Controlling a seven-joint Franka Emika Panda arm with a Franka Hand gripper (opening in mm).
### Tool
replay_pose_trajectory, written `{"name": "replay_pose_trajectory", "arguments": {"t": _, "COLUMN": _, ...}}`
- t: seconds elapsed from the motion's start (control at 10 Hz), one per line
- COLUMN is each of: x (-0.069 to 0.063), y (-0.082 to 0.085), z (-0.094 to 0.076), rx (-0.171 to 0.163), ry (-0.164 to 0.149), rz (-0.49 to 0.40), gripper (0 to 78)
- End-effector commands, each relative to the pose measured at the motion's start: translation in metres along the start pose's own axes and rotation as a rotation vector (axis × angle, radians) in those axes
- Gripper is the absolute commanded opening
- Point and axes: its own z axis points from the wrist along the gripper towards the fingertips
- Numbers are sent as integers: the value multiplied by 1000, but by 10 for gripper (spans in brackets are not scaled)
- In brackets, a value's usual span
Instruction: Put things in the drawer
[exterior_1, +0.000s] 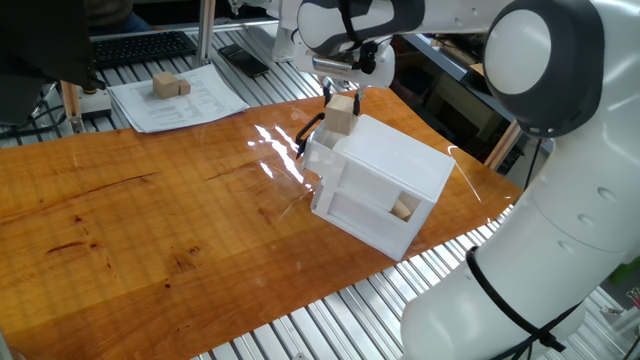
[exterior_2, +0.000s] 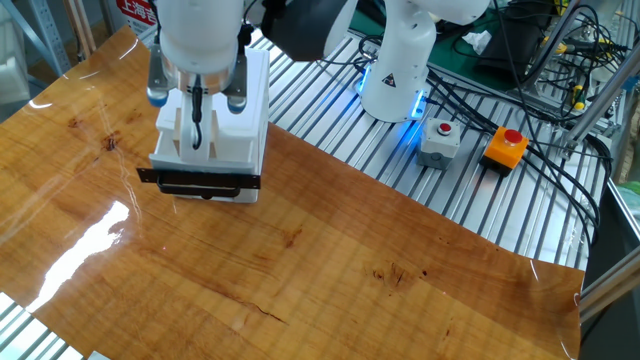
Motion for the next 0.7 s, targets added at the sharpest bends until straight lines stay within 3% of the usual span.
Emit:
{"name": "replay_pose_trajectory", "arguments": {"t": 0.1, "x": 2, "y": -1, "z": 8, "rx": 47, "ry": -1, "rz": -2, "gripper": 13}}
{"name": "replay_pose_trajectory", "arguments": {"t": 0.6, "x": -3, "y": 7, "z": -1, "rx": -22, "ry": 40, "rz": 53, "gripper": 13}}
{"name": "replay_pose_trajectory", "arguments": {"t": 0.7, "x": -4, "y": 7, "z": -1, "rx": -24, "ry": 40, "rz": 54, "gripper": 13}}
